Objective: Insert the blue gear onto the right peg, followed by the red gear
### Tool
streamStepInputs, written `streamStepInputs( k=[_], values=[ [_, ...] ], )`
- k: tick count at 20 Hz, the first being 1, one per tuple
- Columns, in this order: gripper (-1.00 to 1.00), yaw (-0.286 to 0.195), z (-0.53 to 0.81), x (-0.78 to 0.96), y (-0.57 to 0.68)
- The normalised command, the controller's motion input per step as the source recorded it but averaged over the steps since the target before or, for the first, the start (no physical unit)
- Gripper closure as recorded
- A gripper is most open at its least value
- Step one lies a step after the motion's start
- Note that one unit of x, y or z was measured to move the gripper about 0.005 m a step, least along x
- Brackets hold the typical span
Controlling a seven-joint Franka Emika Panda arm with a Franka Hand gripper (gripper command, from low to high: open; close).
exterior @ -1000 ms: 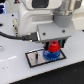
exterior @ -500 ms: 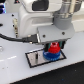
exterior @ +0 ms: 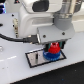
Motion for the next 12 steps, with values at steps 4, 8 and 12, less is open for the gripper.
streamStepInputs(
  k=[4, 8, 12],
  values=[
    [1.00, 0.000, -0.06, 0.09, 0.10],
    [1.00, 0.000, 0.26, 0.01, 0.12],
    [1.00, 0.000, 0.12, 0.00, 0.05]
  ],
)
